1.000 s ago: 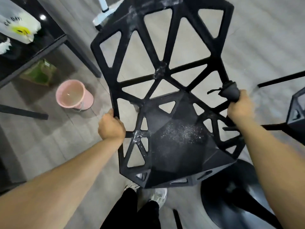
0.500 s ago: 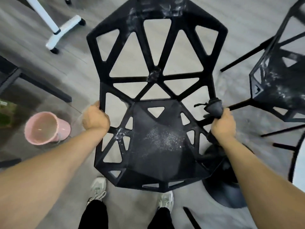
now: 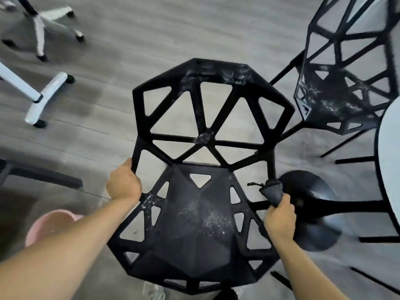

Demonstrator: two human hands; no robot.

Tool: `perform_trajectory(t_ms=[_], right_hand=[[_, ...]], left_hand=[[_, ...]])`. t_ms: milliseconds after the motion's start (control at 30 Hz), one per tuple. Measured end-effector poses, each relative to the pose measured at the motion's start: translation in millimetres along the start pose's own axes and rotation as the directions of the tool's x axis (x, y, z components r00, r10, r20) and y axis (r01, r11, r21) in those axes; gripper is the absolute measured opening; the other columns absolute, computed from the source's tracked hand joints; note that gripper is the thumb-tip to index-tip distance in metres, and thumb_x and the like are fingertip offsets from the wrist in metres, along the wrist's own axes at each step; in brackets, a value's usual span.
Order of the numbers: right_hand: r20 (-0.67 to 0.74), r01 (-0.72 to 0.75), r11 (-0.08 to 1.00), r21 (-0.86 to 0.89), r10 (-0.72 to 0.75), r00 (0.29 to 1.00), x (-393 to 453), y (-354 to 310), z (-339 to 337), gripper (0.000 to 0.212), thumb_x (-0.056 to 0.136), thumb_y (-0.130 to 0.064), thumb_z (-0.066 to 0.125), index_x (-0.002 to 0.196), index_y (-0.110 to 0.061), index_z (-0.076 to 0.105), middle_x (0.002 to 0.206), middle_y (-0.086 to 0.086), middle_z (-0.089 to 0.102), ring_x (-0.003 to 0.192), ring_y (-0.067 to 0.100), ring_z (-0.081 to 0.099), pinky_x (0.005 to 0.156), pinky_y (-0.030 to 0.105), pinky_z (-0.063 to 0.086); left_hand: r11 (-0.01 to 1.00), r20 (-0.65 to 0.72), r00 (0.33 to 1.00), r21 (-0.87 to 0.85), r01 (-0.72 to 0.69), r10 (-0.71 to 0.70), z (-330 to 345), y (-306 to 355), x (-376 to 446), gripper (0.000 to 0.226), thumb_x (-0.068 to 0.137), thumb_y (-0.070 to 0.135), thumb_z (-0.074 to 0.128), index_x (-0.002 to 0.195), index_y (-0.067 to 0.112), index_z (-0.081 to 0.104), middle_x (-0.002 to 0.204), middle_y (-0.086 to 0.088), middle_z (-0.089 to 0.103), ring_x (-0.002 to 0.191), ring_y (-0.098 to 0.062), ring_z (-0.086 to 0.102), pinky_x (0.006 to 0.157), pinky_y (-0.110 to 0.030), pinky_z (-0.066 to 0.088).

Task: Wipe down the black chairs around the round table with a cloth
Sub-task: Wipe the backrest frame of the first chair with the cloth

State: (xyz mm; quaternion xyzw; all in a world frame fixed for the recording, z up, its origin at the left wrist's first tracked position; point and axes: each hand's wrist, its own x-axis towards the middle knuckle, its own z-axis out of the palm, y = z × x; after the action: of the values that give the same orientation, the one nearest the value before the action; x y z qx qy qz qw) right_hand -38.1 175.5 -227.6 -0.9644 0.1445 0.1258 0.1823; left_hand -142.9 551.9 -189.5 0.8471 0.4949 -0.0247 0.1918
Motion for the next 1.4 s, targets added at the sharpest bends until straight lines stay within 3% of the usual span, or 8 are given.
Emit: perform_trajectory(t_ms=[267,400,533,667,767,1100,1267,1400], right_hand=[[-0.08,-0.022,0.926,0.377,0.057,0.995,-21.9,-28.4,-35.9,0.038,0.098,-0.005,0.05,0.131,-0.017,0.037,0.105,0.013,0.059,0.094,0.04,0.058,0.078,0.042,0.042],[-0.248,0.216,0.835,0.506,-0.099,0.964,-10.7,-93.1,-77.5,0.037,0.098,-0.007,0.052,0.131,-0.021,0.041,0.113,0.007,0.055,0.098,0.026,0.051,0.084,0.032,0.036],[-0.493,0.533,0.726,0.434,-0.304,0.815,13.7,-160.9,-114.8,0.039,0.091,-0.007,0.06,0.129,-0.018,0.057,0.118,0.008,0.053,0.102,0.013,0.05,0.084,0.006,0.036],[-0.718,0.736,0.631,0.244,-0.393,0.574,32.8,-213.9,-144.9,0.046,0.086,-0.012,0.058,0.132,-0.02,0.06,0.118,0.012,0.056,0.108,0.028,0.05,0.098,0.034,0.04],[-0.79,0.752,0.654,0.076,-0.42,0.446,45.8,-239.9,-150.1,0.053,0.085,-0.012,0.053,0.136,-0.026,0.057,0.121,0.01,0.054,0.11,0.03,0.046,0.102,0.039,0.034],[-0.657,0.749,0.629,-0.207,-0.657,0.37,88.8,-247.0,-86.9,0.048,0.092,-0.039,0.041,0.137,-0.026,0.049,0.107,0.012,0.059,0.096,0.037,0.056,0.081,0.046,0.041],[-0.658,0.741,0.572,-0.352,-0.714,0.239,98.2,-235.6,-79.3,0.05,0.096,-0.043,0.04,0.144,-0.027,0.046,0.116,0.011,0.057,0.101,0.037,0.054,0.083,0.048,0.04],[-0.649,0.698,0.552,-0.456,-0.743,0.164,99.4,-235.7,-67.7,0.052,0.099,-0.042,0.036,0.149,-0.029,0.043,0.132,0.006,0.053,0.112,0.035,0.052,0.095,0.048,0.034]], left_hand=[[0.986,0.153,0.974,-0.036,-0.164,0.168,-17.9,-15.0,15.9,0.039,0.092,0.003,0.047,0.127,0.015,0.059,0.113,-0.017,0.065,0.098,-0.04,0.06,0.083,-0.049,0.052],[0.912,-0.114,0.914,-0.093,-0.399,0.389,-49.5,21.8,26.5,0.049,0.094,0.006,0.053,0.142,0.007,0.045,0.134,-0.021,0.049,0.114,-0.041,0.051,0.097,-0.05,0.042],[0.761,-0.404,0.705,-0.034,-0.648,0.583,-86.2,85.7,44.8,0.046,0.094,0.01,0.049,0.14,0.009,0.046,0.138,-0.019,0.047,0.118,-0.038,0.047,0.099,-0.048,0.038],[0.681,-0.43,0.592,0.077,-0.728,0.682,-87.5,137.3,69.6,0.044,0.101,0.022,0.036,0.143,0.016,0.047,0.131,-0.01,0.056,0.112,-0.036,0.052,0.092,-0.048,0.04],[0.698,-0.423,0.632,0.002,-0.716,0.649,-68.4,143.8,87.5,0.042,0.101,0.022,0.038,0.141,0.027,0.051,0.108,-0.006,0.063,0.094,-0.036,0.054,0.085,-0.044,0.036],[0.767,-0.604,0.55,0.166,-0.62,0.576,-54.5,127.5,104.6,0.031,0.107,0.034,0.031,0.119,0.022,0.057,0.092,-0.006,0.066,0.084,-0.035,0.055,0.08,-0.044,0.031],[0.652,-0.62,0.675,-0.324,-0.685,0.4,-37.8,115.7,112.5,0.027,0.108,0.032,0.034,0.09,0.02,0.049,0.086,-0.005,0.044,0.085,-0.036,0.049,0.074,-0.04,0.034],[0.636,-0.733,0.595,-0.293,-0.714,0.33,-27.7,121.9,113.2,0.034,0.108,0.037,0.034,0.098,0.014,0.056,0.092,-0.003,0.046,0.082,-0.032,0.05,0.066,-0.037,0.033]])
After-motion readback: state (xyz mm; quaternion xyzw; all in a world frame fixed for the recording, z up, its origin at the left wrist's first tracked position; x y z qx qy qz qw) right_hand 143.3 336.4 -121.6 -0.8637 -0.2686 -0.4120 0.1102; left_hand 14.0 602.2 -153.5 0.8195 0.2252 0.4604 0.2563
